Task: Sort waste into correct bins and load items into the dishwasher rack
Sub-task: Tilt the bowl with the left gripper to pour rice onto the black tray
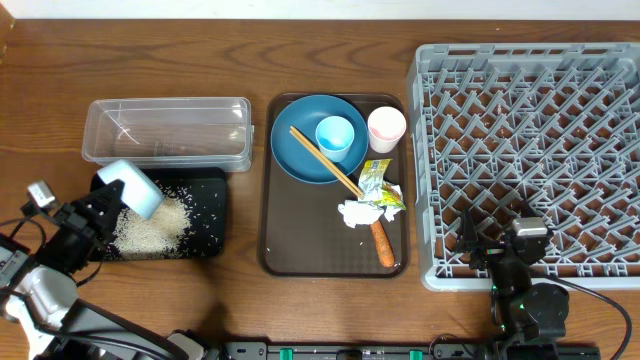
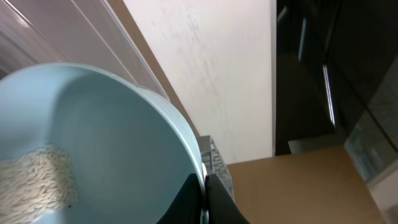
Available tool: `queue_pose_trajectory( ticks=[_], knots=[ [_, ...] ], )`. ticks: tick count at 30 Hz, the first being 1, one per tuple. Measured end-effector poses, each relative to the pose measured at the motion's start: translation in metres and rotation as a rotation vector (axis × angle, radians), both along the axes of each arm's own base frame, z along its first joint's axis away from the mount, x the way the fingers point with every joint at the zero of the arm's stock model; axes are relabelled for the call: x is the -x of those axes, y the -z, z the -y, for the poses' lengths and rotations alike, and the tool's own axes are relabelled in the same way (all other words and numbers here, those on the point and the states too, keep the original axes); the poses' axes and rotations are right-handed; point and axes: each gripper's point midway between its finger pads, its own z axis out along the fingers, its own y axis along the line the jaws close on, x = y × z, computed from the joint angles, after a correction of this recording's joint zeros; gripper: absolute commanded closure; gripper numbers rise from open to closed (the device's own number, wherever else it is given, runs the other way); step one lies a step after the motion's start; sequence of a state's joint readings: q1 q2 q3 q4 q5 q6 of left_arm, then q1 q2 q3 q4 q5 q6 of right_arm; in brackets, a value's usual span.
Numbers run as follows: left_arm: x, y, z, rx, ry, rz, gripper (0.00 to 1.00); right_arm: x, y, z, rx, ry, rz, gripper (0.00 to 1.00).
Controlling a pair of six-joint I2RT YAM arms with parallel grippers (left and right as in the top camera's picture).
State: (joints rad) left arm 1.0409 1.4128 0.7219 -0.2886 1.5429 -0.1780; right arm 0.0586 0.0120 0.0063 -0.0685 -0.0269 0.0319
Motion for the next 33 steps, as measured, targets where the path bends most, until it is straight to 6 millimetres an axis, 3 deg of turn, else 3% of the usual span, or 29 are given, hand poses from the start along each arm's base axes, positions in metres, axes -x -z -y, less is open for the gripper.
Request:
queue_pose_trajectory(
  ticks=[7,33],
  knots=[
    [0.0055,0.0001,-0.0111,0.001,-0.041,-0.001,0.94,0.0000,-0.0001,0.0000,0.000,0.000,0.000,0.01],
    [0.0073,0.0036,-0.0069,0.098,-0.047,-0.059,0.94,0.0000,-0.0001,0.0000,0.000,0.000,0.000,0.01]
  ],
)
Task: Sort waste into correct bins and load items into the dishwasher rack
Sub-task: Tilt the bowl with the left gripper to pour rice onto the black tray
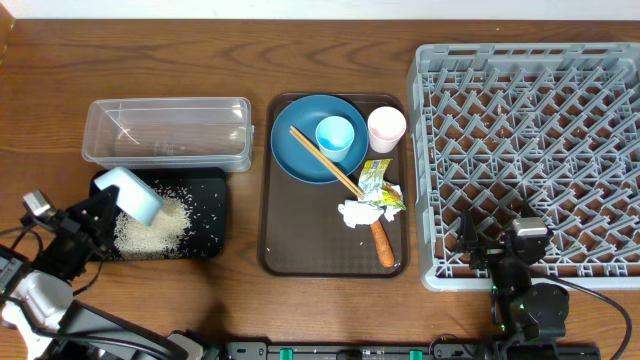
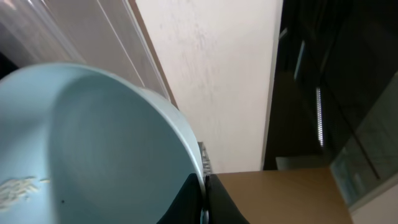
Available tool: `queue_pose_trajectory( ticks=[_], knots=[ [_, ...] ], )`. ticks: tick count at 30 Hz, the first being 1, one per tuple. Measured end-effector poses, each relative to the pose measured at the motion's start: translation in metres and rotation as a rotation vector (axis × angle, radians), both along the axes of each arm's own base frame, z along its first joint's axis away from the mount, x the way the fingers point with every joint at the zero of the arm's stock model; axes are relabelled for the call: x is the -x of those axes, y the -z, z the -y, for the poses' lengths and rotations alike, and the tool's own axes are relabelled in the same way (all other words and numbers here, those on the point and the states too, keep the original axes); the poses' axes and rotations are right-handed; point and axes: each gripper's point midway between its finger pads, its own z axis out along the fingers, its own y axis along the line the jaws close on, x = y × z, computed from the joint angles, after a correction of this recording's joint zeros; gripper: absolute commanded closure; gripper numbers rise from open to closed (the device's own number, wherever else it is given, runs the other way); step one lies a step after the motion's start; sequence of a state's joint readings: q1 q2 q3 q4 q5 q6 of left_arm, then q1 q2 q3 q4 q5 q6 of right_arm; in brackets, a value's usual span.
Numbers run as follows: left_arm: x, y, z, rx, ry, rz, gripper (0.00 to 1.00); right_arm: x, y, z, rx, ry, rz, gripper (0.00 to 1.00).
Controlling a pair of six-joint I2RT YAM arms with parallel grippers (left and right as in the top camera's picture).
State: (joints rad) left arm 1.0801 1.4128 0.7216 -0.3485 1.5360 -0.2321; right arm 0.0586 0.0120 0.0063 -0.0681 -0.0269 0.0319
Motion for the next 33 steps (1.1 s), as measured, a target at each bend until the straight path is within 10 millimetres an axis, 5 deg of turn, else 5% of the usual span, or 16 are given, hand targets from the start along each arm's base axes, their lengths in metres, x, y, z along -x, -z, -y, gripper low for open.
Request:
queue_pose_trajectory(
  ticks=[33],
  knots=[
    [-0.0044,0.0019,0.0104,0.035,0.031,-0.027,0.94,0.0000,0.0000,0.0000,0.000,0.000,0.000,0.01]
  ],
)
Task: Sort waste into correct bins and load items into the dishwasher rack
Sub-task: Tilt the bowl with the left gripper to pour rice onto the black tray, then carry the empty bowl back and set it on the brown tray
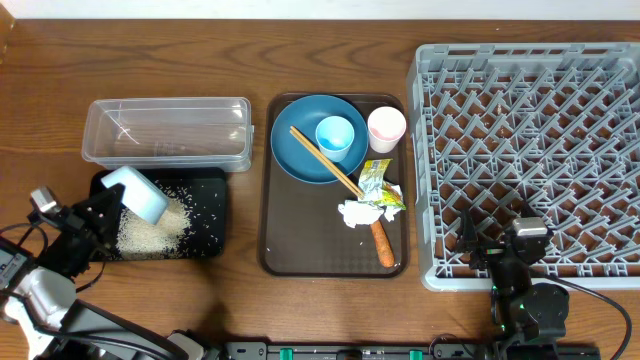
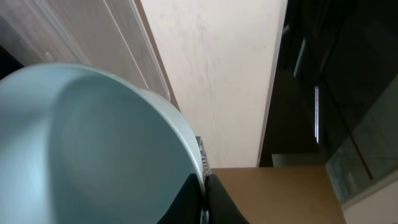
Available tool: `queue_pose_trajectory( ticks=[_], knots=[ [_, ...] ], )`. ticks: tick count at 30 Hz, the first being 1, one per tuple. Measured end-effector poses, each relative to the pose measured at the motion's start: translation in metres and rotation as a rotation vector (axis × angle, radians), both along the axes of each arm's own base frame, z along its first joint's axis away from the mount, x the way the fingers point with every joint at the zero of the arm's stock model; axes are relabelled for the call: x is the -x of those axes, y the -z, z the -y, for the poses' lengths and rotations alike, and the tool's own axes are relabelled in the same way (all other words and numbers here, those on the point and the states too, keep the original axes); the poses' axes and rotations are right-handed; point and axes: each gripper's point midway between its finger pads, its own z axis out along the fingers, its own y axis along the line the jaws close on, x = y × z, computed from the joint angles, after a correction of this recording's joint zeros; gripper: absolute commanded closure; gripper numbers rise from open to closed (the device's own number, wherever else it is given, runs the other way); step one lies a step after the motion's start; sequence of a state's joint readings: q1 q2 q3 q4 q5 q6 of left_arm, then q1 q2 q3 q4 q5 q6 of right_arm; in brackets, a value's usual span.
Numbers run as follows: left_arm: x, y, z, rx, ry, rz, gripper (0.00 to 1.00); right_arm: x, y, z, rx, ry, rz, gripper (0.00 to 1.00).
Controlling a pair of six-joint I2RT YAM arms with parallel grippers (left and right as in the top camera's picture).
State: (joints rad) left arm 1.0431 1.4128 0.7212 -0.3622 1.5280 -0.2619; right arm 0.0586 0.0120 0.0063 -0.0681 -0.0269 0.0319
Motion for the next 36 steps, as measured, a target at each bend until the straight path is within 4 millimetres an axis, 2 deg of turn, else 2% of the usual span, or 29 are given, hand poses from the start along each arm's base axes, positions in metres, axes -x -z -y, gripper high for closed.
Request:
queue_pose_trajectory(
  ticks=[10,16,20,26,31,36],
  knots=[
    [-0.009,0.005,0.016,-0.013,0.054,-0.025,0.94,0.000,0.000,0.000,0.000,0.000,0.000,0.01],
    [-0.019,0.012,0.041,-0.019,0.121,-0.090,0.94,0.000,0.000,0.000,0.000,0.000,0.000,0.01],
    [-0.023,0.001,0.061,-0.062,0.158,-0.104,0.94,0.000,0.000,0.000,0.000,0.000,0.000,0.01],
    [-0.023,-0.033,0.101,-0.205,0.191,-0.088,0.94,0.000,0.000,0.000,0.000,0.000,0.000,0.01],
    [-0.016,-0.057,0.149,-0.330,0.241,-0.051,0.94,0.000,0.000,0.000,0.000,0.000,0.000,0.01],
    [-0.004,-0.044,0.196,-0.398,0.335,-0.120,0.94,0.000,0.000,0.000,0.000,0.000,0.000,0.01]
  ],
)
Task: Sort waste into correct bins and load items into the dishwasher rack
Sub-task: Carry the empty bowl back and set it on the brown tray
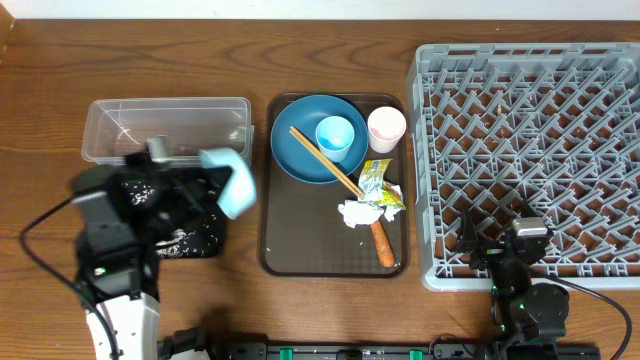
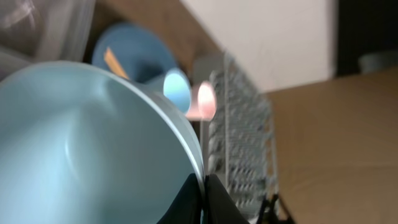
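Observation:
My left gripper (image 2: 203, 193) is shut on the rim of a light blue bowl (image 2: 87, 149), which fills the left wrist view and looks empty inside. In the overhead view the light blue bowl (image 1: 230, 180) hangs tilted between the black bin (image 1: 195, 240) with rice and the brown tray (image 1: 300, 240). On the tray lie a blue plate (image 1: 305, 150) with a small blue cup (image 1: 334, 134) and chopsticks (image 1: 325, 160), a pink cup (image 1: 386, 128), a yellow wrapper (image 1: 378, 185), crumpled paper (image 1: 358, 212) and an orange-handled utensil (image 1: 383, 244). My right gripper (image 1: 520, 255) rests at the grey rack's (image 1: 530, 140) front edge; its jaws are unclear.
A clear plastic bin (image 1: 165, 130) stands behind the black bin. The left arm (image 1: 110, 250) covers most of the black bin. Bare wooden table (image 1: 40, 100) lies to the left and behind.
The left arm has swung from the table's left edge to over the black bin, carrying the bowl rightward to the tray's left side. The right arm has not moved.
The left gripper held the bowl tipped over the black bin with some rice still inside. Then only a few grains remained, then the bowl looked empty. Now the bowl is carried to the right, beside the tray.

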Available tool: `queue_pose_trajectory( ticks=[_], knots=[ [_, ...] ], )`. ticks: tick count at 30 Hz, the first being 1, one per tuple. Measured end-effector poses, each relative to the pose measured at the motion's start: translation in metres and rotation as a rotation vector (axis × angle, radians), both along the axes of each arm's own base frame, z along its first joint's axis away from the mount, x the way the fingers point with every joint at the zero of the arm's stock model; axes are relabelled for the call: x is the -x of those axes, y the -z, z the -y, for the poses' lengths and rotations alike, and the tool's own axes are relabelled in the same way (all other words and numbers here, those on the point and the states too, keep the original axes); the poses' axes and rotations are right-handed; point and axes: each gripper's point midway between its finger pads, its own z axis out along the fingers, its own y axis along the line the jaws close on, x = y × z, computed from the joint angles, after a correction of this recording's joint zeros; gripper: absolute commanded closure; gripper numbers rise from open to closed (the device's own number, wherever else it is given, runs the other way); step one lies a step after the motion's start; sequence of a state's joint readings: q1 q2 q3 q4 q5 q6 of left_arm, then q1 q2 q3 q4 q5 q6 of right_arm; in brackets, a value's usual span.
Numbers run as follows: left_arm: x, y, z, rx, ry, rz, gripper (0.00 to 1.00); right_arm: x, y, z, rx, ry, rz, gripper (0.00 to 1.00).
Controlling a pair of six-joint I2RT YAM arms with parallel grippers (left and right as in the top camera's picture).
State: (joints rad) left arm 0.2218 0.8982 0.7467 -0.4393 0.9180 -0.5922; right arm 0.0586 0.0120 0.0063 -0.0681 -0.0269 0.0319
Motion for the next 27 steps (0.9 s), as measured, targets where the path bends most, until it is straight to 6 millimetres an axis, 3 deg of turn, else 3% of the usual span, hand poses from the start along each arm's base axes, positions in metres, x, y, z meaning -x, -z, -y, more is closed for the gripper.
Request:
queue_pose_trajectory(
  ticks=[7,19,27],
  knots=[
    [0.020,0.037,0.051,-0.195,0.104,-0.103,0.94,0.000,0.000,0.000,0.000,0.000,0.000,0.01],
    [0.042,0.100,0.095,-0.543,0.231,-0.187,0.94,0.000,0.000,0.000,0.000,0.000,0.000,0.01],
    [0.044,0.141,0.116,-0.658,0.292,-0.250,0.94,0.000,0.000,0.000,0.000,0.000,0.000,0.01]
  ],
)
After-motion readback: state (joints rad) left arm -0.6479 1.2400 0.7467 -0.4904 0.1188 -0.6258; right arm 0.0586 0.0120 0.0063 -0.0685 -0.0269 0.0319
